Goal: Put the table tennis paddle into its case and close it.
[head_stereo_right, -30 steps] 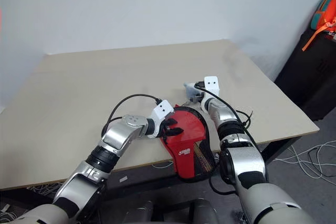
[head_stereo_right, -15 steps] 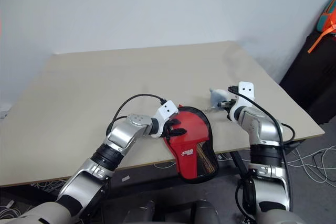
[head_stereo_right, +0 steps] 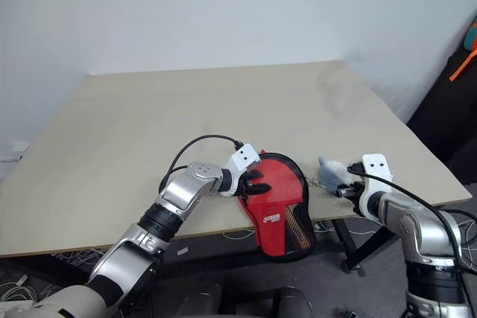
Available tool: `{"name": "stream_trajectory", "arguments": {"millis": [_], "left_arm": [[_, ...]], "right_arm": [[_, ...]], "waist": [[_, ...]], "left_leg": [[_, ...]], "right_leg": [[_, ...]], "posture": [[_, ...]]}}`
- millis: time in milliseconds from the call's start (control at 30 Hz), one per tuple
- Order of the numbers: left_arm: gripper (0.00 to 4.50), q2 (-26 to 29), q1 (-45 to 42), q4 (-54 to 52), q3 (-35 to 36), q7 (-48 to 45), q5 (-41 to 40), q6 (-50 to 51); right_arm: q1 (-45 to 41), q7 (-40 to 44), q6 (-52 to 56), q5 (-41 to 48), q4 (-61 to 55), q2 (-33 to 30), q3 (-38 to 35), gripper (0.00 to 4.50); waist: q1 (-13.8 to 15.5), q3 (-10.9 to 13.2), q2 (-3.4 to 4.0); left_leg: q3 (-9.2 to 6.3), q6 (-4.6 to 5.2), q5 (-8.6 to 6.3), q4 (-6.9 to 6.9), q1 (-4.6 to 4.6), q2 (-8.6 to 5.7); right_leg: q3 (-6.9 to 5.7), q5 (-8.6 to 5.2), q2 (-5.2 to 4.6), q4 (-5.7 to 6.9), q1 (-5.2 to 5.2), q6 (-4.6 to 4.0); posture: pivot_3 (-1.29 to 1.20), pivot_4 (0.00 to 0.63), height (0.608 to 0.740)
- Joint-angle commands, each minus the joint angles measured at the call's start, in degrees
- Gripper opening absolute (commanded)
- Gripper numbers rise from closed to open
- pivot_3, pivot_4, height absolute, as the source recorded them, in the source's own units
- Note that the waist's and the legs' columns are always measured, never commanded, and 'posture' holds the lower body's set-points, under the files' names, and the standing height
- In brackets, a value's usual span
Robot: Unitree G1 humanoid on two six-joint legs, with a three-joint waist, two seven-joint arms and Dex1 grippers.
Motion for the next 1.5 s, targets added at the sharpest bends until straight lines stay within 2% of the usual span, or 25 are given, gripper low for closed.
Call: {"name": "stream_trajectory", "arguments": {"millis": [33,167,467,700,900,1000,1200,1267,1367,1500], "left_arm": [[2.38,-0.2,0.7,3.6,-2.2,-1.0,1.4,0.6],[2.38,-0.7,0.2,4.8,-2.3,-1.5,1.6,-0.2],[2.38,-1.7,-0.3,6.5,-2.7,-2.0,2.0,-1.6],[2.38,-2.2,-0.7,7.7,-2.7,-2.5,2.2,-2.6],[2.38,-3.0,-1.2,8.9,-2.7,-2.4,2.2,-3.4],[2.38,-3.4,-1.3,9.5,-2.6,-2.4,2.3,-4.0],[2.38,-3.3,-1.0,9.6,-2.7,-2.5,2.6,-4.9],[2.38,-3.2,-1.0,9.6,-2.7,-2.6,2.8,-5.1],[2.38,-3.1,-1.2,9.8,-2.4,-2.7,3.0,-5.3],[2.38,-3.0,-1.4,9.6,-1.5,-3.0,2.9,-5.8]], "right_arm": [[5.3,5.1,-1.4,1.6,-3.4,-4.6,-1.6,0.19],[13.1,12.5,-5.5,4.7,-7.4,-9.0,-5.3,0.19],[28.1,24.0,-12.8,9.3,-10.6,-12.6,-14.7,0.19],[43.5,31.6,-21.1,5.9,-12.7,-15.2,-17.3,0.19],[50.3,34.3,-26.7,2.4,-11.5,-16.0,-18.5,0.19],[51.1,35.2,-28.2,2.8,-11.9,-15.5,-19.4,0.19],[48.1,34.3,-27.4,4.8,-12.0,-15.0,-19.3,2.2],[45.0,34.2,-24.6,8.3,-11.4,-14.6,-21.0,2.86],[39.5,33.9,-19.7,15.2,-10.7,-14.4,-25.3,2.86],[34.0,31.7,-17.0,18.6,-9.1,-13.7,-27.8,2.86]], "waist": [[0.2,0.0,-0.02],[0.4,0.0,-0.05],[0.8,0.2,-0.25],[1.4,0.2,-0.29],[1.3,0.2,-0.27],[1.4,0.1,-0.22],[1.3,0.1,-0.22],[1.3,0.1,-0.23],[1.3,0.1,-0.2],[1.3,0.1,-0.22]], "left_leg": [[-0.04,0.05,-0.03,0.01,0.0,-0.07],[-0.22,0.31,-0.19,0.05,0.02,-0.32],[-0.46,0.84,-0.53,0.1,0.15,-0.91],[-0.47,1.04,-0.82,0.15,0.13,-1.02],[-0.5,1.07,-0.85,0.21,0.13,-0.98],[-0.63,1.07,-0.86,0.17,0.11,-0.96],[-0.63,1.15,-0.91,0.14,0.09,-0.96],[-0.64,1.15,-0.91,0.14,0.1,-0.96],[-0.64,1.15,-0.91,0.14,0.1,-0.95],[-0.65,1.15,-0.91,0.14,0.11,-0.93]], "right_leg": [[-0.06,-0.04,-0.07,0.0,0.04,0.06],[-0.23,-0.2,-0.29,-0.09,0.28,0.32],[-0.66,-0.51,-1.12,-0.18,0.73,0.83],[-0.68,-0.7,-1.23,-0.31,0.81,1.13],[-0.78,-0.69,-1.32,-0.5,0.93,1.15],[-0.91,-0.69,-1.33,-0.71,1.05,1.15],[-0.95,-0.67,-1.36,-0.91,1.12,1.18],[-0.98,-0.67,-1.35,-0.9,1.12,1.18],[-1.02,-0.67,-1.36,-0.9,1.11,1.18],[-1.08,-0.67,-1.34,-0.91,1.12,1.18]], "posture": [[0.0,0.0,0.724],[0.0,0.0,0.724],[0.0,0.0,0.724],[0.0,0.0,0.724],[0.0,0.0,0.724],[0.0,0.0,0.724],[0.0,0.0,0.724],[0.0,0.0,0.724],[0.0,0.0,0.724],[0.0,0.0,0.724]]}}
